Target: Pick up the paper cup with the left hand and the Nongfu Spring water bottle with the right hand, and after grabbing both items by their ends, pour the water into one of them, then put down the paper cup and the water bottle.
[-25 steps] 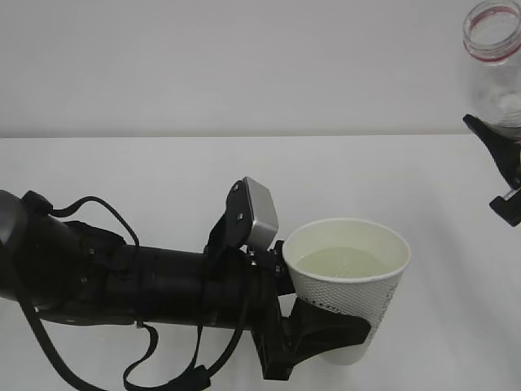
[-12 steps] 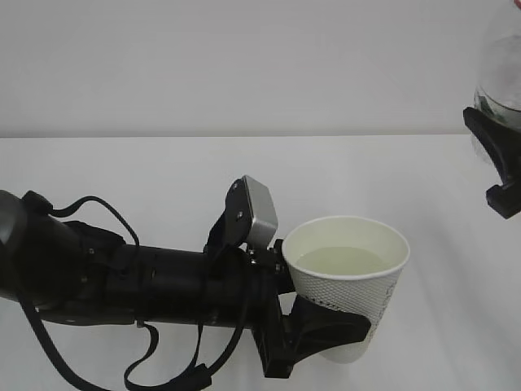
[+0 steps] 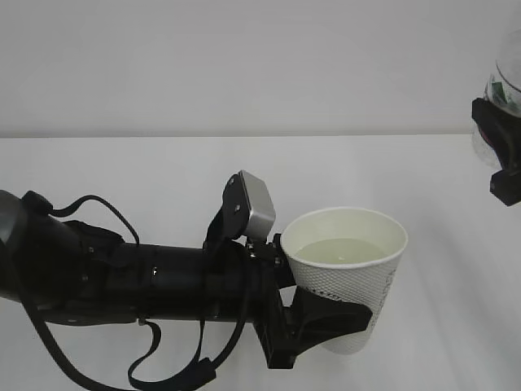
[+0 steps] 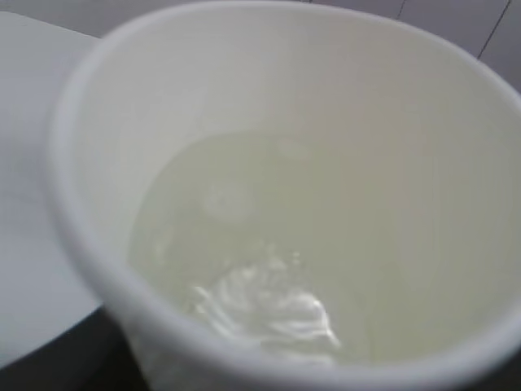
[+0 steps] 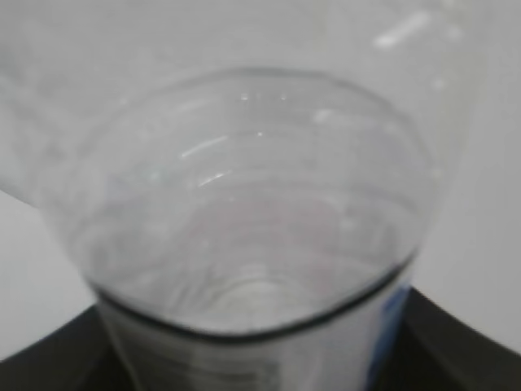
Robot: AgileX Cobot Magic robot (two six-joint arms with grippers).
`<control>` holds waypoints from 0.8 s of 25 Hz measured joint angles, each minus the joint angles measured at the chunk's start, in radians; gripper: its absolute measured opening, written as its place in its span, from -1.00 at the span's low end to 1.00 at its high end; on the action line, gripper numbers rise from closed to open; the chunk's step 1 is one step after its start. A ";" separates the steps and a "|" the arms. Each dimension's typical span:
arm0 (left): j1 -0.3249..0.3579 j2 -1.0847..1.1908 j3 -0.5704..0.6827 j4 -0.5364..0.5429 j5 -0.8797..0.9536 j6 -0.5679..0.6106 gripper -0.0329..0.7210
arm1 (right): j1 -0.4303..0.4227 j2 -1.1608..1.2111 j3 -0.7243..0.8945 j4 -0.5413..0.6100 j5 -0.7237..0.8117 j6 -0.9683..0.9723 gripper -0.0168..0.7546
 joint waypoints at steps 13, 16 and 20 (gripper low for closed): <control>0.000 0.000 0.000 -0.014 -0.022 0.000 0.41 | 0.000 0.000 0.000 0.060 0.000 0.158 0.31; 0.000 0.000 0.000 -0.014 -0.022 0.000 0.41 | 0.000 0.000 0.000 0.060 0.000 0.191 0.31; 0.000 0.000 0.000 -0.014 -0.022 0.000 0.41 | 0.000 0.000 0.000 0.062 0.000 0.202 0.31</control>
